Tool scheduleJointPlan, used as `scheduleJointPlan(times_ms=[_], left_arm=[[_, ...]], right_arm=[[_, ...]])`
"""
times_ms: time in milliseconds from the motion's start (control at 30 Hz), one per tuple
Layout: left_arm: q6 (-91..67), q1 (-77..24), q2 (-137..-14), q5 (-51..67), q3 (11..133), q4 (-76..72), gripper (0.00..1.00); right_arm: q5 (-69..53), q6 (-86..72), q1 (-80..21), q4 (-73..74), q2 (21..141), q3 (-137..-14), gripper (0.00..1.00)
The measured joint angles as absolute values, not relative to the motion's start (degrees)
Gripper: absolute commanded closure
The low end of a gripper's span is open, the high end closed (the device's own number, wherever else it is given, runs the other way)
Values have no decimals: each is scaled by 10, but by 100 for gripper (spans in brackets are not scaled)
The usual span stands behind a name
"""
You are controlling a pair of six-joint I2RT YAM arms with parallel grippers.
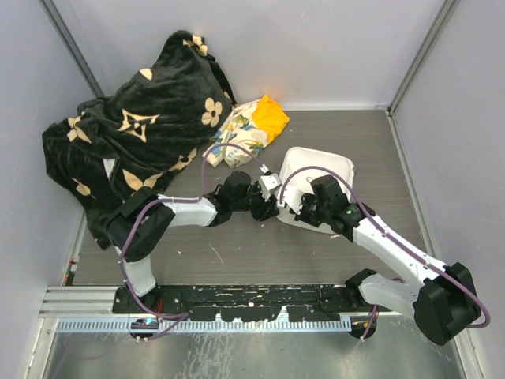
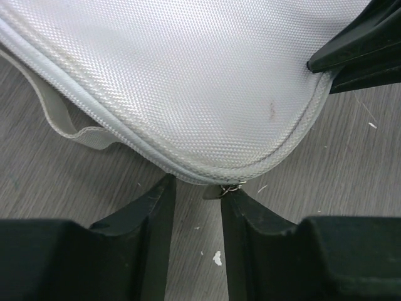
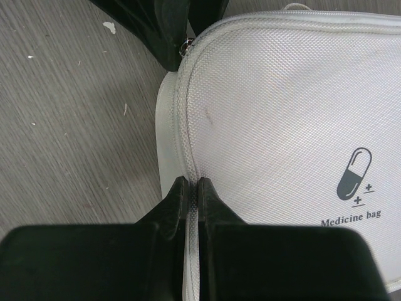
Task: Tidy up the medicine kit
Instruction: Zip the medicine box at the center of the board.
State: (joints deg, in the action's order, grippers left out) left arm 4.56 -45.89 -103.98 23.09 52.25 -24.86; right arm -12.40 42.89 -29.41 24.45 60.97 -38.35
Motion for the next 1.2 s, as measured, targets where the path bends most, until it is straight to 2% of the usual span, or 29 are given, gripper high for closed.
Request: scheduleJointPlan(times_ms=[200, 400, 733, 800, 900, 967, 1033, 1133, 1200], left_arm=[[51, -458, -1040, 229, 517, -255, 79], [61, -455, -1040, 231, 514, -260, 99], [88, -436, -1036, 273, 512, -259, 100], [94, -431, -1032, 288, 509, -261, 95], [106, -427, -1028, 306, 502, -270, 68], [113, -426, -1028, 316, 496, -281, 55], [115, -426, -1028, 324, 485, -305, 47], [112, -426, -1030, 335, 467, -351, 44], [107, -426, -1037, 341, 458, -385, 45]], right_arm=[[-121, 422, -294, 245, 610, -383, 99], [-120, 419, -294, 249, 602, -381, 99], [-119, 418, -294, 249, 596, -376, 99], [-118, 418, -294, 249, 596, -375, 99], [-118, 418, -294, 248, 596, -375, 99], [-118, 417, -294, 248, 596, -375, 99], [-118, 416, -294, 248, 596, -375, 99], [-119, 415, -293, 248, 596, -375, 99], [-119, 413, -293, 248, 596, -375, 99]])
